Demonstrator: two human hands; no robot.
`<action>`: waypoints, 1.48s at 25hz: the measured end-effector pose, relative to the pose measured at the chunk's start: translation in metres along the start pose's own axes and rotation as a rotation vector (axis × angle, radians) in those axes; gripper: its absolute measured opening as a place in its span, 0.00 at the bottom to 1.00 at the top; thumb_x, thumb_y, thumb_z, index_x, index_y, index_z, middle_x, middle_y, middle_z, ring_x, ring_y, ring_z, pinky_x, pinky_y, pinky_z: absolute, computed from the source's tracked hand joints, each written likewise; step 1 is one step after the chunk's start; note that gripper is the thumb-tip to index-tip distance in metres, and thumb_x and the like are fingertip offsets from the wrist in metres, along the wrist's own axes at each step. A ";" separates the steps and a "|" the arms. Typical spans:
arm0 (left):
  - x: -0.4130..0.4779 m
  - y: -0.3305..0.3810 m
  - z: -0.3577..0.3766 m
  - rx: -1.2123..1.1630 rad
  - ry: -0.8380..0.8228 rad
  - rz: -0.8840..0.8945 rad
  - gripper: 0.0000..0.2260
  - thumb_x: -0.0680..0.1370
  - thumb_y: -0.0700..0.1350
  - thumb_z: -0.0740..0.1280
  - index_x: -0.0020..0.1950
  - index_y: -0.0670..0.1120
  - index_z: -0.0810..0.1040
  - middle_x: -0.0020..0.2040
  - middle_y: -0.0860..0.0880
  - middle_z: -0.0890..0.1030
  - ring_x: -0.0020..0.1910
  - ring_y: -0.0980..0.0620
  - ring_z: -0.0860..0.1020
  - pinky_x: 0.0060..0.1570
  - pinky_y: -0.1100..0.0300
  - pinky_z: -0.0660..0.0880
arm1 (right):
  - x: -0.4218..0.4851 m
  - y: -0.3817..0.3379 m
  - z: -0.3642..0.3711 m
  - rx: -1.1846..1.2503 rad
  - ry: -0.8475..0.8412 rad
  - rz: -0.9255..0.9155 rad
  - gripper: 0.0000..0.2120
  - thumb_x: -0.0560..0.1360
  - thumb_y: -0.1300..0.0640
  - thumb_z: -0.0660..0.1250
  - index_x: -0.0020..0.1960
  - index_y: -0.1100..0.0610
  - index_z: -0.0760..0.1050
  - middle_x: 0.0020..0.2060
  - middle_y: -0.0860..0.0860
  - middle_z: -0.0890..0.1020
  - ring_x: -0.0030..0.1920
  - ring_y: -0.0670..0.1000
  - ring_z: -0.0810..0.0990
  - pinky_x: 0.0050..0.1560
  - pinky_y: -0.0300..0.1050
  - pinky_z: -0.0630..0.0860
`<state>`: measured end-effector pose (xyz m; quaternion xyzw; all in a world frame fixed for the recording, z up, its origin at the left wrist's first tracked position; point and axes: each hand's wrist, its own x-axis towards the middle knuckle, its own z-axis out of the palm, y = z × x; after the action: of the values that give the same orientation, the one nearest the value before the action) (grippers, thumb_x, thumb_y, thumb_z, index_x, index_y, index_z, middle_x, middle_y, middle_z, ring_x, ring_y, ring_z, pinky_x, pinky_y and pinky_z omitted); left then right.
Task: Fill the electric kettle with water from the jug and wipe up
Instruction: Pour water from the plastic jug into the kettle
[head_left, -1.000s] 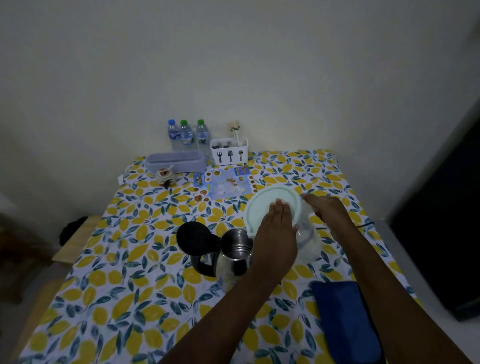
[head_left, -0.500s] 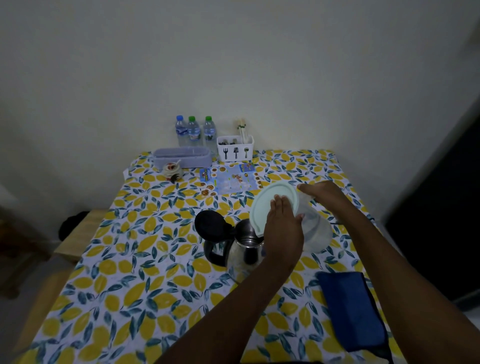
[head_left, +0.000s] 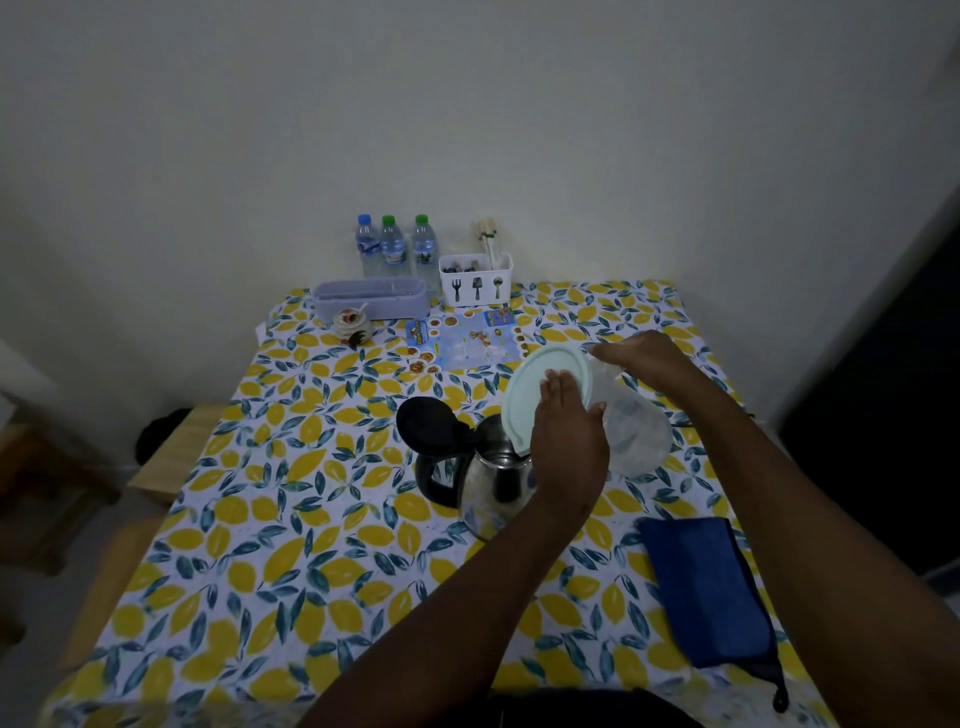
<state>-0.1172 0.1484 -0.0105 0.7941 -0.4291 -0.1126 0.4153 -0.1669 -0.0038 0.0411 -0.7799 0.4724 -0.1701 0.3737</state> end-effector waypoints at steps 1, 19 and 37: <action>-0.001 0.000 0.000 -0.014 0.014 -0.007 0.26 0.83 0.51 0.57 0.77 0.40 0.55 0.79 0.43 0.57 0.78 0.49 0.54 0.76 0.55 0.54 | -0.001 -0.001 0.000 -0.019 -0.012 -0.012 0.22 0.66 0.40 0.71 0.28 0.57 0.73 0.27 0.55 0.74 0.28 0.52 0.72 0.34 0.46 0.65; -0.010 0.004 -0.001 -0.030 0.063 -0.025 0.26 0.82 0.51 0.57 0.76 0.41 0.55 0.78 0.44 0.58 0.78 0.50 0.55 0.75 0.54 0.56 | -0.003 -0.006 -0.003 -0.149 -0.040 -0.070 0.25 0.68 0.39 0.70 0.28 0.60 0.72 0.26 0.54 0.73 0.28 0.52 0.72 0.34 0.47 0.65; -0.005 -0.002 -0.003 -0.031 0.061 0.030 0.25 0.82 0.50 0.59 0.76 0.40 0.58 0.78 0.44 0.60 0.77 0.49 0.56 0.74 0.55 0.56 | -0.009 -0.004 -0.004 -0.045 0.000 -0.039 0.21 0.65 0.39 0.71 0.29 0.57 0.76 0.27 0.53 0.75 0.30 0.53 0.74 0.33 0.46 0.67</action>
<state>-0.1172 0.1545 -0.0112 0.7842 -0.4263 -0.0889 0.4420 -0.1712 0.0036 0.0477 -0.7971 0.4611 -0.1666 0.3525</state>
